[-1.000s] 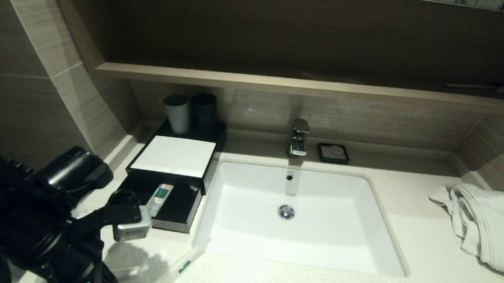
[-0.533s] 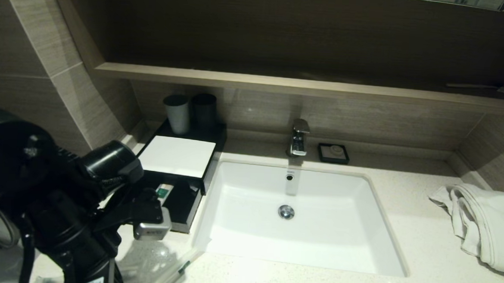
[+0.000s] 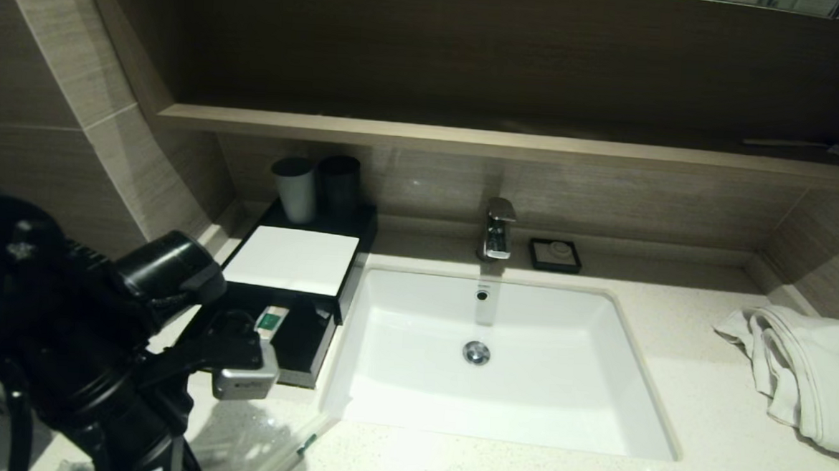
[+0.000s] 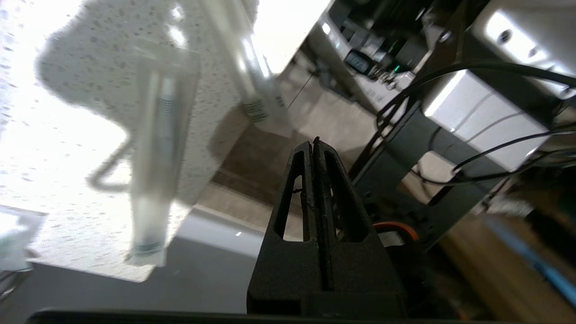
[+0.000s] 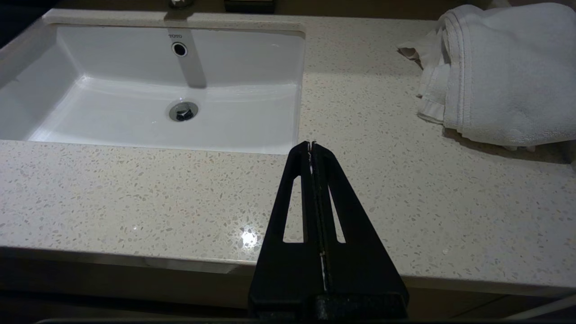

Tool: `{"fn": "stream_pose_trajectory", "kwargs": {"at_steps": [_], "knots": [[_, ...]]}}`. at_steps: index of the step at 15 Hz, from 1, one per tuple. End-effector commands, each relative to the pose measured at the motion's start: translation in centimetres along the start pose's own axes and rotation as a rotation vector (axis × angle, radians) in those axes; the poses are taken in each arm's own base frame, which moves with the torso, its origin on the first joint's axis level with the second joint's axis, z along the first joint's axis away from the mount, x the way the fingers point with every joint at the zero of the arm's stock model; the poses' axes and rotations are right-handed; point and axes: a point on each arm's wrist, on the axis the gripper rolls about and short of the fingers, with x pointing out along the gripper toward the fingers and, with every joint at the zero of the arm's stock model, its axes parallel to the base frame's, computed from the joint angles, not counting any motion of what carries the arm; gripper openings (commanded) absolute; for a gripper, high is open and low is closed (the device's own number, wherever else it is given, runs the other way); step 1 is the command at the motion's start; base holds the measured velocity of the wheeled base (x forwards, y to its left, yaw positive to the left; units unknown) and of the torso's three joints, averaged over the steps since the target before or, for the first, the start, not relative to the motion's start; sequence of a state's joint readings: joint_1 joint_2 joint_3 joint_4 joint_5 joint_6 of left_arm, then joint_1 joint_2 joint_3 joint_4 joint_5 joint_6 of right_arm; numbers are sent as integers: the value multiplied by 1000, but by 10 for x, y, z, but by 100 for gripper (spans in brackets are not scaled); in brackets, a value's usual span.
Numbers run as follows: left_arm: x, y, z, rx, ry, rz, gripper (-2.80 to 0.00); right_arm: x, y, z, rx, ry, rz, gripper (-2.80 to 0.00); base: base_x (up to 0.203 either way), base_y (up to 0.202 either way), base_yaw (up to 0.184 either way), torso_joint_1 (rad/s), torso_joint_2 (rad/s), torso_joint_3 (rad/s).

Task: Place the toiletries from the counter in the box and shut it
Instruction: Pick up the bathroom toiletry

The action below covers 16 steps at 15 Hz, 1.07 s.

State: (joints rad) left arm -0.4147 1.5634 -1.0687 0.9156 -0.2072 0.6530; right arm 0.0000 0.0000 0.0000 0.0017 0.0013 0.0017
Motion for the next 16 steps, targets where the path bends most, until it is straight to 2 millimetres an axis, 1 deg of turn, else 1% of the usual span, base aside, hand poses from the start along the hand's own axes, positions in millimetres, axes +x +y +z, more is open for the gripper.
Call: {"fn": "stream_pose_trajectory", "kwargs": {"at_steps": [1, 3, 6, 8, 9, 11, 16], "knots": [[-10, -11, -22, -34, -72, 17, -280, 0, 0, 0, 0, 0, 0, -280, 0, 0, 0, 0, 0, 0], [-7, -15, -41, -86, -132, 50, -280, 0, 0, 0, 0, 0, 0, -280, 0, 0, 0, 0, 0, 0], [4, -26, -69, -136, -178, 93, -280, 0, 0, 0, 0, 0, -1, -280, 0, 0, 0, 0, 0, 0], [9, -35, -83, -162, -212, 60, -280, 0, 0, 0, 0, 0, 0, -280, 0, 0, 0, 0, 0, 0], [10, -39, -89, -181, -255, 31, -280, 0, 0, 0, 0, 0, 0, -280, 0, 0, 0, 0, 0, 0], [15, -41, -96, -199, -320, 12, -280, 0, 0, 0, 0, 0, 0, -280, 0, 0, 0, 0, 0, 0], [33, -43, -105, -211, -378, 55, -280, 0, 0, 0, 0, 0, 0, -280, 0, 0, 0, 0, 0, 0]]}}
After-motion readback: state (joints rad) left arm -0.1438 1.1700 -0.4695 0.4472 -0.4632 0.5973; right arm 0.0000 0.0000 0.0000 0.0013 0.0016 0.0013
